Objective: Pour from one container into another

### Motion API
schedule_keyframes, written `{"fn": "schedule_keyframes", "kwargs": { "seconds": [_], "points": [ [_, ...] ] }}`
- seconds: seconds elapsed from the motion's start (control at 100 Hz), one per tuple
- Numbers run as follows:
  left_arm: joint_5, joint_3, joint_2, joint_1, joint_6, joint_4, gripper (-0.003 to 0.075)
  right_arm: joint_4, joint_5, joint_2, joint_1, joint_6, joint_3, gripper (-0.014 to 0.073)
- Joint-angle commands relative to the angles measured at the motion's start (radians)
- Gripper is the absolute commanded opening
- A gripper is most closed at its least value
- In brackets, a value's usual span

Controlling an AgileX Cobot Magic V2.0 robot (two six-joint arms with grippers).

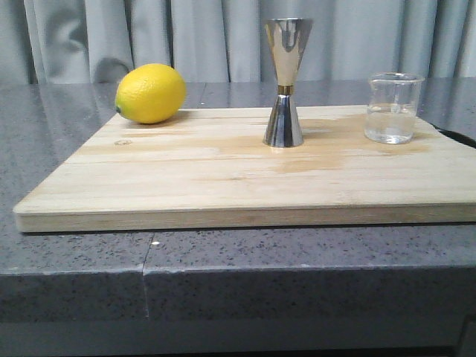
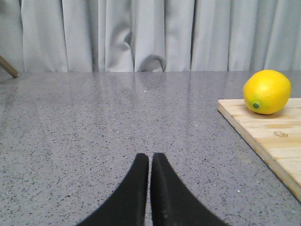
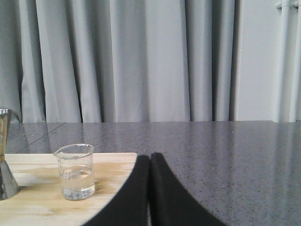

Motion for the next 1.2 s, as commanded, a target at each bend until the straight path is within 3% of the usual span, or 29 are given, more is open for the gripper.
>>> {"fn": "schedule_keyframes", "kwargs": {
  "seconds": [0.0,0.17,0.25,0.36,0.42,0.52,0.57,0.66,0.75,0.9,1.06,1.19],
  "points": [
    [-0.081,0.036,-0.026,0.000,-0.009,0.001,-0.0019,-0.010,-0.095,-0.004,-0.006,0.002,0.027,-0.0075],
    [-0.109,0.036,-0.026,0.000,-0.009,-0.006,-0.0019,0.025,-0.177,-0.004,-0.006,0.002,0.027,-0.0075],
    [-0.215,0.036,-0.026,0.000,-0.014,-0.069,-0.0019,0.070,-0.297,-0.004,-0.006,0.026,0.027,-0.0075],
    [-0.396,0.034,-0.026,0.000,-0.114,-0.258,-0.0019,0.080,-0.461,-0.004,-0.006,0.172,0.022,-0.0075],
    [-0.498,0.028,-0.026,0.000,-0.250,-0.332,-0.0019,0.080,-0.421,-0.004,-0.006,0.202,-0.005,-0.0075],
    [-0.572,0.000,-0.026,0.000,-0.405,-0.328,-0.0020,0.080,-0.168,0.003,-0.006,0.231,-0.102,-0.0075],
    [-0.548,-0.038,-0.025,0.000,-0.447,-0.304,-0.0020,0.080,-0.031,0.017,-0.006,0.231,-0.167,-0.0075],
    [-0.467,-0.123,-0.007,-0.002,-0.490,-0.186,-0.0020,0.078,0.066,0.066,-0.006,0.229,-0.280,-0.0075],
    [-0.287,-0.252,0.059,-0.013,-0.530,0.003,-0.0020,0.066,0.110,0.144,-0.006,0.227,-0.387,-0.0075],
    [0.000,-0.486,0.271,-0.082,-0.528,0.120,-0.0020,0.015,0.327,0.349,-0.002,0.223,-0.585,-0.0075],
    [0.192,-0.703,0.581,-0.247,-0.272,0.129,-0.0020,0.003,0.559,0.615,0.011,0.033,-0.757,-0.0075],
    [0.232,-0.835,0.800,-0.403,-0.170,0.154,-0.0019,0.003,0.595,0.781,0.018,-0.004,-0.839,-0.0075]
  ]
}}
